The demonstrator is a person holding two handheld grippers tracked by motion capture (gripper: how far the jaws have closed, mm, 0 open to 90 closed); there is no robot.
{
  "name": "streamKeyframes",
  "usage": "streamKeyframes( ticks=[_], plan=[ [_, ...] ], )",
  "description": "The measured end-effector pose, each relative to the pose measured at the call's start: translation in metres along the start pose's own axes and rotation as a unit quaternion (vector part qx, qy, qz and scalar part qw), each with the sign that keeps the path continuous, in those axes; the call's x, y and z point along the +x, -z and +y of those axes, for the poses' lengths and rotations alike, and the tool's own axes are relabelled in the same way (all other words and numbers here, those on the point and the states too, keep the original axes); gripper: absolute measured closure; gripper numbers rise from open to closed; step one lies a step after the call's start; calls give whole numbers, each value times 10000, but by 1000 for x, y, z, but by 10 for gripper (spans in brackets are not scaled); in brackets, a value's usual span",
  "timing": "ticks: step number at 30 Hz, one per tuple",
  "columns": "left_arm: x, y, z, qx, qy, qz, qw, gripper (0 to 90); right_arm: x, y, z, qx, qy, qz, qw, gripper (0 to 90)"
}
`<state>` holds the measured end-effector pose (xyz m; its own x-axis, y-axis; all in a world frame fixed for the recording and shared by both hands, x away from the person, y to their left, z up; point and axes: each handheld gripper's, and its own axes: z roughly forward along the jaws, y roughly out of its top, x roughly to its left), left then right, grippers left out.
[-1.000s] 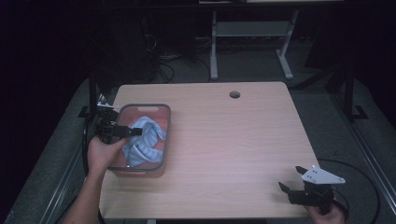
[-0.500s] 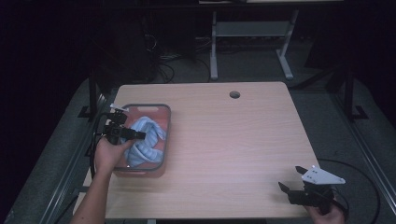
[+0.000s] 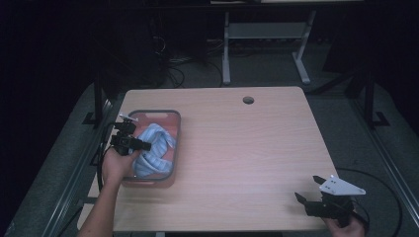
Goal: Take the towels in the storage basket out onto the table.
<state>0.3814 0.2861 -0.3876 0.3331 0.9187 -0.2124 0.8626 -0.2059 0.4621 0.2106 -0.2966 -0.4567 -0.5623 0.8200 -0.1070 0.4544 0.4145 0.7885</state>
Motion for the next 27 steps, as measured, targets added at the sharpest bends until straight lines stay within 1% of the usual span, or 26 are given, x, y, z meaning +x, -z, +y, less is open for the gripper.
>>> streamKeyframes(
  ticks=[2, 6, 7, 8, 9, 10, 11, 12, 13, 14, 15, 16, 22, 23, 27],
  plan=[
    [0, 2, -2, 15, -27, -27, 10000, 723, 0, 0, -1, -8, -2, 6, 10000, 155],
    [-1, 4, -4, -32, -74, -42, 10000, 729, 0, 0, -2, 27, -44, -14, 10000, 155],
    [-2, 5, -5, -76, -67, -64, 9999, 733, -1, 1, -1, -5, -30, -37, 10000, 155],
    [-1, 7, -5, -98, -108, -79, 9999, 733, -1, 1, -1, -5, -30, -37, 10000, 155],
    [-1, 8, -6, -133, -75, -88, 9998, 735, -1, 1, -1, -14, -47, -49, 10000, 155],
    [-1, 10, -7, -163, -99, -108, 9998, 735, -1, 1, -1, -14, -47, -49, 10000, 155],
    [-1, 13, -8, -265, -85, -165, 9995, 735, -1, 2, -2, -15, -22, -73, 10000, 155],
    [-1, 13, -8, -265, -85, -165, 9995, 736, -1, 2, -2, -15, -22, -73, 10000, 155],
    [-1, 16, -9, -345, -80, -209, 9992, 737, -1, 2, -3, 7, -68, -97, 9999, 155],
    [-1, 16, -9, -345, -80, -209, 9992, 737, -1, 2, -3, 7, -68, -97, 9999, 155],
    [-1, 22, -10, -430, -84, -257, 9987, 737, -2, 3, -3, -20, -57, -125, 9999, 155],
    [-1, 22, -10, -430, -84, -257, 9987, 737, -2, 3, -3, -20, -57, -125, 9999, 155],
    [-4, 35, -13, -599, -76, -326, 9976, 737, -2, 7, -2, -68, -58, -179, 9998, 155],
    [-5, 39, -14, -693, -40, -384, 9968, 737, -3, 8, -3, -86, -70, -196, 9997, 155],
    [-5, 47, -14, -775, -53, -381, 9962, 736, -3, 9, -2, -97, -104, -192, 9997, 155]
  ],
)
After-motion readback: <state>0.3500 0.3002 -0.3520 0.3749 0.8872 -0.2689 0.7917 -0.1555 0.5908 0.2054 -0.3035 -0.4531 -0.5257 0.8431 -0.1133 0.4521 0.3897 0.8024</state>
